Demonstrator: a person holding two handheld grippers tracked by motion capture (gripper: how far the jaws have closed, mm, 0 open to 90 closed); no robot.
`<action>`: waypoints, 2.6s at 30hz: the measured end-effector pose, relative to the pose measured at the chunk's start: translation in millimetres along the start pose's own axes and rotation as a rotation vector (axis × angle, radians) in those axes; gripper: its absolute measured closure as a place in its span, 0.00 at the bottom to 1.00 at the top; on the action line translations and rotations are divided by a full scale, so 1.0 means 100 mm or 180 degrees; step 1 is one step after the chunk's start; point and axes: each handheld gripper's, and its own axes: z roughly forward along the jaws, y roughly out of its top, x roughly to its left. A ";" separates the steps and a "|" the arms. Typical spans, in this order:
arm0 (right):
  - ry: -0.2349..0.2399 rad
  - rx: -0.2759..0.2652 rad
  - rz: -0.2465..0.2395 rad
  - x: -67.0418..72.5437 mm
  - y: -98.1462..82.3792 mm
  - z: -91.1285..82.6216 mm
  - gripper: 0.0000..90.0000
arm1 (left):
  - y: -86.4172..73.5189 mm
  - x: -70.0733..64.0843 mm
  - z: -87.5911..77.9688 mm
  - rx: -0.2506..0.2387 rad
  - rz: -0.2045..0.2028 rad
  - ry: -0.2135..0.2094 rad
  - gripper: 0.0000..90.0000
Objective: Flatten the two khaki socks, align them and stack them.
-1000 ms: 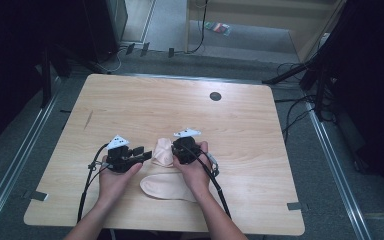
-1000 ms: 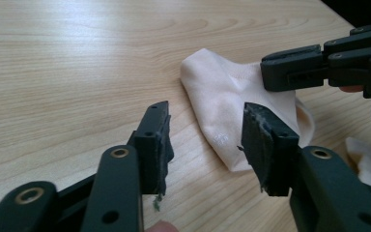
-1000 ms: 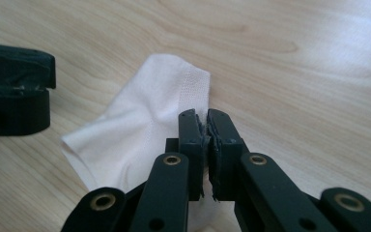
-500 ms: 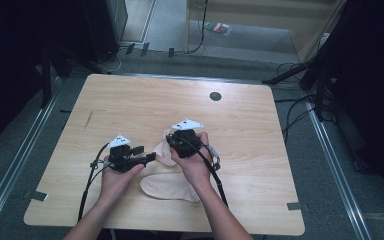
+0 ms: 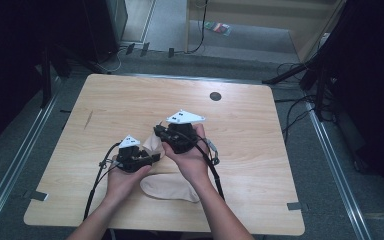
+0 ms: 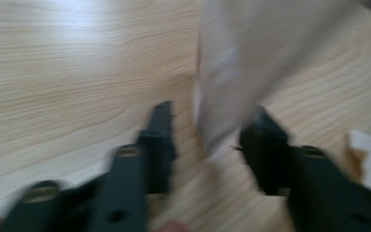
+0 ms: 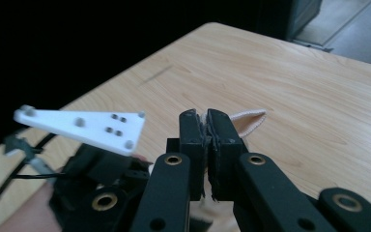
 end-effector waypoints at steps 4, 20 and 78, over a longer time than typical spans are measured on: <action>-0.0061 -0.0014 0.0019 -0.10 -0.01 -0.12 0.97 | 0.00 0.08 -0.13 -0.0135 0.0236 0.0351 1.00; -0.0695 0.0666 0.0183 -0.84 -0.77 -0.01 0.98 | -0.09 -0.05 -0.08 -0.0033 0.1290 0.1138 0.91; -0.0475 0.0309 0.0564 -0.70 -1.04 -0.69 0.98 | 0.02 -0.09 -0.72 -0.0205 0.0498 0.0003 1.00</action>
